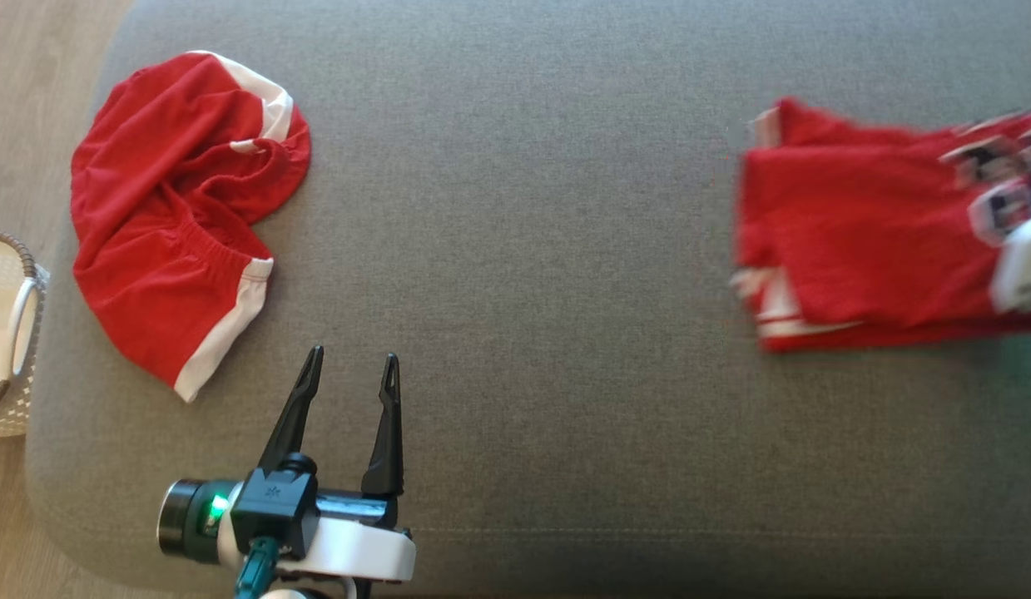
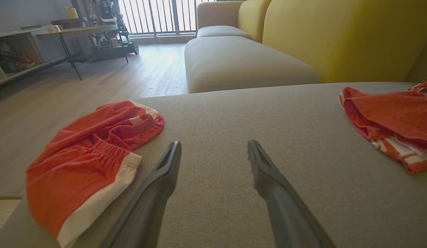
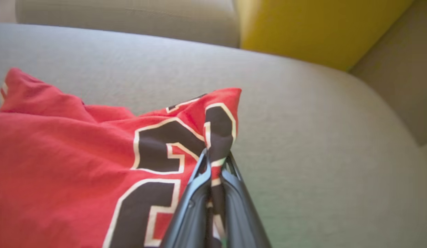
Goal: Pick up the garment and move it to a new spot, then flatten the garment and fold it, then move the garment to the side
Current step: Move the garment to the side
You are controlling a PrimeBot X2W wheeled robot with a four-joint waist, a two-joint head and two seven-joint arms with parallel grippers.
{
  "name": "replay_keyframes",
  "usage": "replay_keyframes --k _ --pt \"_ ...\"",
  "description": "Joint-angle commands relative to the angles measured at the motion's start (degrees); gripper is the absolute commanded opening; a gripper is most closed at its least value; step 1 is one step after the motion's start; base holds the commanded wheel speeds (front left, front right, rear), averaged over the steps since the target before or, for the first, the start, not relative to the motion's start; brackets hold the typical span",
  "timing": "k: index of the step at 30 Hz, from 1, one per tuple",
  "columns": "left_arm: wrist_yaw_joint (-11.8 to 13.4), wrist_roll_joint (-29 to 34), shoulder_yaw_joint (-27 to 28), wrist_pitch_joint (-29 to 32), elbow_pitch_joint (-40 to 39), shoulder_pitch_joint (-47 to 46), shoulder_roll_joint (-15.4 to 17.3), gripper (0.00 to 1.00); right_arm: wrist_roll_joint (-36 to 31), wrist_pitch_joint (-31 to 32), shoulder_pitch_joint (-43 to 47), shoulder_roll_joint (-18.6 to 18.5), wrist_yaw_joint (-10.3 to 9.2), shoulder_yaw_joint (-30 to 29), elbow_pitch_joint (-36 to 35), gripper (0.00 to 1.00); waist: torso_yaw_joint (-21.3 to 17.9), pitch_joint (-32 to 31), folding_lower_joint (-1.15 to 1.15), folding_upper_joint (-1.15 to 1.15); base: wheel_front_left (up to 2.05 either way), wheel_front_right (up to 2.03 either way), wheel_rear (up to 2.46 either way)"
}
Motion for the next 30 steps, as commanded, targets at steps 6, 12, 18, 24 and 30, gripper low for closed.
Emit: replay_keyframes --k 6,12,18,24,30 --pt "-0.3 0.0 1.5 -0.7 -2.4 -2.4 -0.4 1.00 -6.2 0.2 -5.1 -6.7 -0.03 0.3 -4.4 0.00 -1.0 1.7 0.00 0.00 0.00 0.00 0.00" --pt "-0.8 -0.1 1.3 -0.7 -2.6 -3.7 -0.4 1.00 -9.8 1.8 -7.1 -10.6 -0.03 -0.4 -8.2 0.00 -1.5 4.3 0.00 0.00 0.00 0.00 0.00" --pt "-1.1 -0.1 1.0 -0.7 -2.8 -5.0 -0.5 1.00 -8.6 3.5 -7.0 -12.3 -0.03 1.6 -12.1 0.00 -1.7 6.9 0.00 0.00 0.00 0.00 0.00" --pt "-1.3 -0.1 0.6 -0.7 -2.7 -6.3 -0.5 1.00 -11.3 3.7 -5.7 -13.1 -0.03 -0.9 -18.1 0.00 -2.0 8.9 0.00 0.00 0.00 0.00 0.00" --pt "-1.3 -0.3 0.1 -0.7 -2.6 -7.4 -0.5 1.00 -15.1 4.9 -4.1 -12.3 -0.03 -4.1 -23.3 0.00 -2.4 10.3 0.00 0.00 0.00 0.00 0.00"
